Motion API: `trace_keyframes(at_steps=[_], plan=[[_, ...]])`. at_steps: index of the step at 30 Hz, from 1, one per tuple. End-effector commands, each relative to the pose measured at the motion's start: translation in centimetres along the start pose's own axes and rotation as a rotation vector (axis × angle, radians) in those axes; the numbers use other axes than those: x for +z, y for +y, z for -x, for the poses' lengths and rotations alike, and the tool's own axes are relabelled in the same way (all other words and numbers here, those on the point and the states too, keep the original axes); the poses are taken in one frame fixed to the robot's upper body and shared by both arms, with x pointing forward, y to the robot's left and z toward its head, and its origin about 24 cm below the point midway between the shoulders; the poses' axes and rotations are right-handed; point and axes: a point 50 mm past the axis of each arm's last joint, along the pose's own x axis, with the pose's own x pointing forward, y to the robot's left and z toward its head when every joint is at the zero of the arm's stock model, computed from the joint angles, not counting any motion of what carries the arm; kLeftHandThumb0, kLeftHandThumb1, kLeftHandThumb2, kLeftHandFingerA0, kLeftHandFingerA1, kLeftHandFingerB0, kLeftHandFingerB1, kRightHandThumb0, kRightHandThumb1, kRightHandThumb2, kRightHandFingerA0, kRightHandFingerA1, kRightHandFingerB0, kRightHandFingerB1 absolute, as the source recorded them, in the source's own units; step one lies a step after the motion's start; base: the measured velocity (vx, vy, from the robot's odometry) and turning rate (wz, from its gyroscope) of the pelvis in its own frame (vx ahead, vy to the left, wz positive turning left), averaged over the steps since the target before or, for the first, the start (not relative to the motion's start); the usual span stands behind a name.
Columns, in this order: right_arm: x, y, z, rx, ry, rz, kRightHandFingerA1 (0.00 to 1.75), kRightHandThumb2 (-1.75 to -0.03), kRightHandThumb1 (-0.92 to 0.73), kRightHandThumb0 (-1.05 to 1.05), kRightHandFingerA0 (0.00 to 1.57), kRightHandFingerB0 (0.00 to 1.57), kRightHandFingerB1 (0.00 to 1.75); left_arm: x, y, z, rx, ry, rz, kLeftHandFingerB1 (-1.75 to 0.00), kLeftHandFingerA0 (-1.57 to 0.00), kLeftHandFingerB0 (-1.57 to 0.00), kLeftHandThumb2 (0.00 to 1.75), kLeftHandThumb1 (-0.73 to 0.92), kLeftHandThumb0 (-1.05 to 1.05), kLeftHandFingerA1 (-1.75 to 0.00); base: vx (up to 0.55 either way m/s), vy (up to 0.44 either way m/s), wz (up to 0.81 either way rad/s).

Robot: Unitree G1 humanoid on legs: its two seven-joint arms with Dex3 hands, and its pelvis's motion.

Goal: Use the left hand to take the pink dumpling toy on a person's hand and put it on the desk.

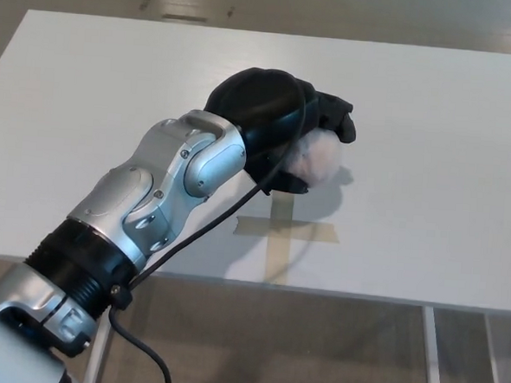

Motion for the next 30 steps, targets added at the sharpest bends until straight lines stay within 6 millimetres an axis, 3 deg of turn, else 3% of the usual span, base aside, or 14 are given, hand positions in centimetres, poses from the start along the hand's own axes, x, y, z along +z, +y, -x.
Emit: trace_keyframes(at_steps=[1,5,6,8,9,11,12,13,17,20,22,24,25,30], plan=[[-0.3,-0.1,0.0,0.008,0.02,-0.022,0.43,-0.61,-0.73,-0.24,0.58,0.5,0.4,0.2,0.1,-0.1,0.018,-0.017,-0.006,-0.62,-0.96,-0.66,0.85,0.57,-0.32,-1.31,0.0,0.0,0.0],[-0.3,-0.1,0.0,0.007,0.02,-0.02,0.43,-0.61,-0.73,-0.24,0.58,0.5,0.4,0.3,0.2,-0.2,0.018,-0.02,-0.012,-0.61,-0.96,-0.65,0.85,0.58,-0.32,-1.32,0.0,0.0,0.0],[-0.3,-0.1,0.0,0.007,0.018,-0.009,0.43,-0.62,-0.73,-0.23,0.57,0.5,0.4,0.4,0.3,-0.3,0.018,-0.024,-0.017,-0.45,-0.73,-0.65,0.61,0.67,-0.23,-1.56,0.0,0.0,0.0],[-0.3,-0.1,0.0,0.005,0.02,-0.012,0.43,-0.62,-0.73,-0.23,0.57,0.5,0.4,0.4,0.3,-0.3,0.018,-0.025,-0.021,-0.48,-0.73,-0.7,0.62,0.68,-0.25,-1.56,0.0,0.0,0.0],[-0.4,-0.1,0.0,0.006,0.02,-0.012,0.43,-0.62,-0.73,-0.23,0.57,0.5,0.4,0.4,0.3,-0.4,0.017,-0.026,-0.023,-0.61,-0.96,-0.65,0.85,0.57,-0.34,-1.32,0.0,0.0,0.0],[-0.3,-0.1,0.0,0.007,0.02,-0.014,0.43,-0.62,-0.73,-0.23,0.57,0.5,0.4,0.5,0.4,-0.4,0.017,-0.028,-0.028,-0.61,-0.95,-0.66,0.85,0.57,-0.34,-1.32,0.0,0.0,0.0],[-0.3,-0.1,0.0,0.008,0.021,-0.019,0.43,-0.62,-0.73,-0.24,0.57,0.51,0.4,0.5,0.4,-0.4,0.017,-0.029,-0.029,-0.49,-0.73,-0.72,0.62,0.68,-0.26,-1.56,0.0,0.0,0.0],[-0.3,-0.1,0.0,0.009,0.02,-0.021,0.43,-0.62,-0.73,-0.23,0.57,0.51,0.4,0.5,0.4,-0.4,0.02,-0.031,-0.029,-0.63,-0.81,-0.79,0.69,0.59,-0.36,-1.45,0.0,0.0,0.0],[-0.4,-0.1,0.0,0.011,0.018,-0.018,0.43,-0.62,-0.73,-0.23,0.57,0.51,0.4,0.8,0.9,-0.3,0.033,-0.048,-0.029,-0.6,-0.79,-0.77,0.68,0.6,-0.35,-1.46,0.0,0.0,0.0],[-0.4,-0.1,0.0,0.013,0.016,-0.016,0.43,-0.62,-0.73,-0.23,0.57,0.51,0.4,1.2,2.6,-0.1,0.076,-0.086,-0.014,-0.96,-0.71,-0.75,0.62,0.71,-0.26,-1.59,0.0,0.0,0.0],[-0.4,-0.1,0.0,0.012,0.016,-0.024,0.43,-0.62,-0.73,-0.23,0.57,0.51,0.4,1.4,3.6,0.1,0.104,-0.105,-0.005,-1.0,-0.71,-0.73,0.62,0.72,-0.26,-1.59,0.0,0.0,0.0],[-0.3,0.0,0.0,0.01,0.018,-0.035,0.43,-0.62,-0.74,-0.24,0.57,0.51,0.4,1.8,5.9,0.6,0.175,-0.138,0.014,-0.63,-0.7,-0.84,0.63,0.74,-0.28,-1.59,0.0,0.0,0.0],[-0.3,0.0,0.0,0.01,0.018,-0.034,0.43,-0.62,-0.74,-0.24,0.57,0.51,0.4,1.9,6.9,1.0,0.209,-0.151,0.017,-0.51,-0.71,-0.76,0.64,0.75,-0.31,-1.59,0.0,0.0,0.0],[-0.3,0.1,0.0,0.016,0.018,-0.026,0.43,-0.62,-0.74,-0.24,0.57,0.51,0.4,1.5,10.8,2.5,0.334,-0.167,0.014,-0.57,-0.77,-0.77,0.69,0.65,-0.42,-1.48,0.0,0.0,0.0]])
